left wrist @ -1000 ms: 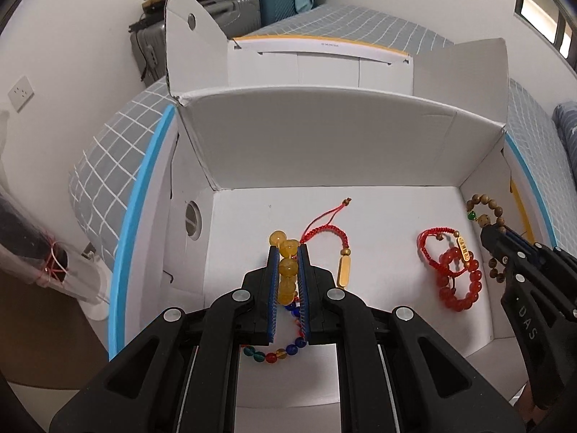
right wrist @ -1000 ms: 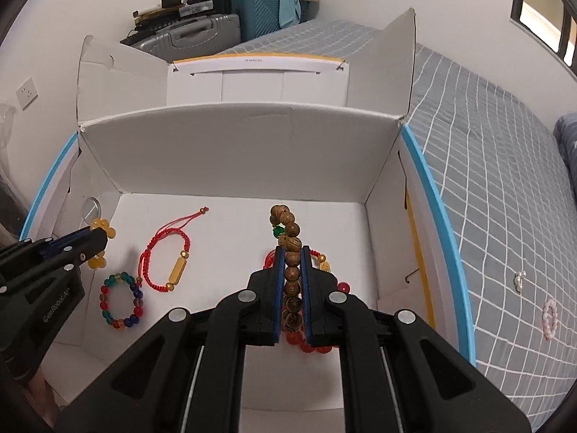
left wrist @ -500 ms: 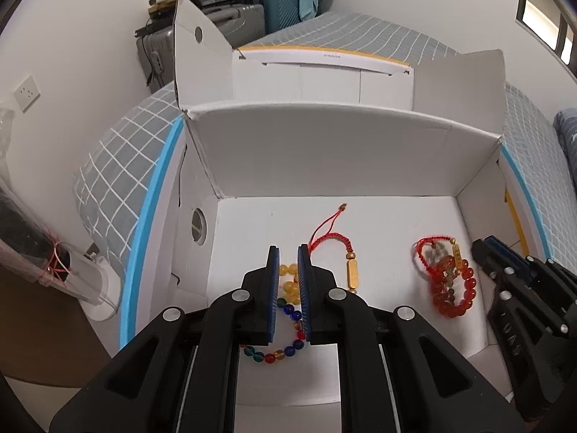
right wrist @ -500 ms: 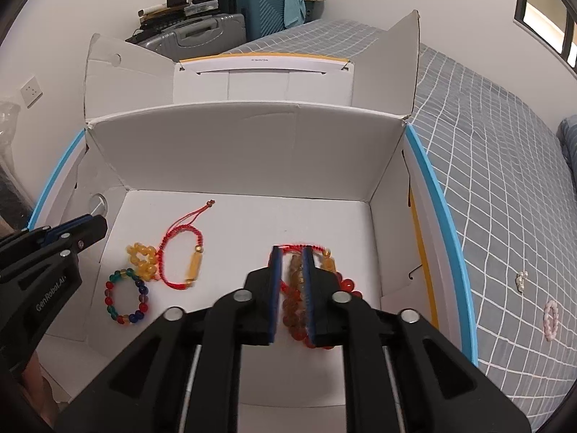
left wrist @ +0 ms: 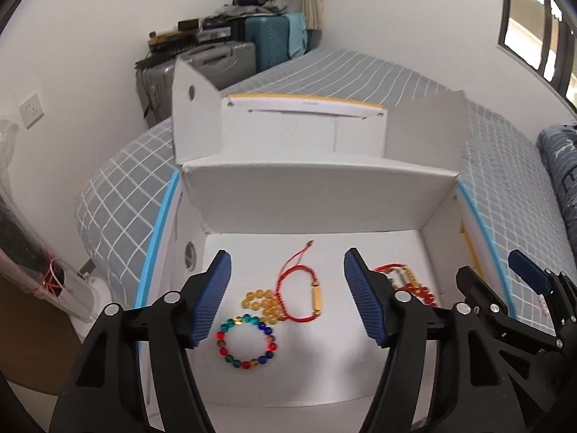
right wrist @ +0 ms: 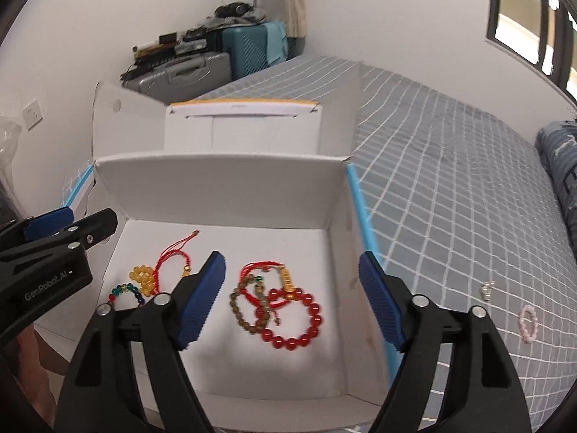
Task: Organize jewelry
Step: 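Move both tools back over the pearl earrings and pink bracelet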
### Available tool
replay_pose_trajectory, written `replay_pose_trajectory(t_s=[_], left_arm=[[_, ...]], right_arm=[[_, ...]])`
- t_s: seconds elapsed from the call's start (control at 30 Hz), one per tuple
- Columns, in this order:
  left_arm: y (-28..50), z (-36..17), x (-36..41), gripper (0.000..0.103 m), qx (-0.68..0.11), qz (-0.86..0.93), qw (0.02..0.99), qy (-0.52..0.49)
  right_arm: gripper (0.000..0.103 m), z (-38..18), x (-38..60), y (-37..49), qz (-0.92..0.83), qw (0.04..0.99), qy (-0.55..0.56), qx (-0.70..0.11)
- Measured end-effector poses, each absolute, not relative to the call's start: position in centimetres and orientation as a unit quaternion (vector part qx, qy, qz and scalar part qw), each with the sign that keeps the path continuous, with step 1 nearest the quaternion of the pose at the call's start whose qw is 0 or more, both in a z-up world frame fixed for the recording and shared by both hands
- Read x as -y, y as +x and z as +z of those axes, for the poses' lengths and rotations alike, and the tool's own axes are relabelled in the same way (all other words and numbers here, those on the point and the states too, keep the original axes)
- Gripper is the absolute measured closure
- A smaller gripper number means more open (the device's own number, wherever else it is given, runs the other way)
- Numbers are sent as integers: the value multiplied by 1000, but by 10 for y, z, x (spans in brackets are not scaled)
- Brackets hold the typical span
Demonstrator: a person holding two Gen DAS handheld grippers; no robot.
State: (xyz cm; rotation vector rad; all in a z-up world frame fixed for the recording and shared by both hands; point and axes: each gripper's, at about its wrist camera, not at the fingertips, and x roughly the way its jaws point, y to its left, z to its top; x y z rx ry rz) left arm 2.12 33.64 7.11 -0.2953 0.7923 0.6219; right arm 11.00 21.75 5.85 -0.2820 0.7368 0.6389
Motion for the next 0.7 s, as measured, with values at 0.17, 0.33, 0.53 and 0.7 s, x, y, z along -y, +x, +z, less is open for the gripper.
replay_pose_trajectory(t_s=[0.17, 0.33, 0.53, 0.7], left_arm=[[26, 78, -314, 26, -370, 282, 875, -131], [35, 86, -288, 15, -361, 269, 884, -128], [55, 94, -252, 7, -356, 250, 893, -116], [78, 98, -211, 6, -357, 225, 900, -105]], right_arm=[[22, 71, -190, 114, 289, 886, -126, -341], [16, 80, -158, 120, 270, 896, -118, -333], [16, 89, -111, 129, 242, 907, -110, -327], [10, 94, -63, 140, 215, 916, -96, -324]])
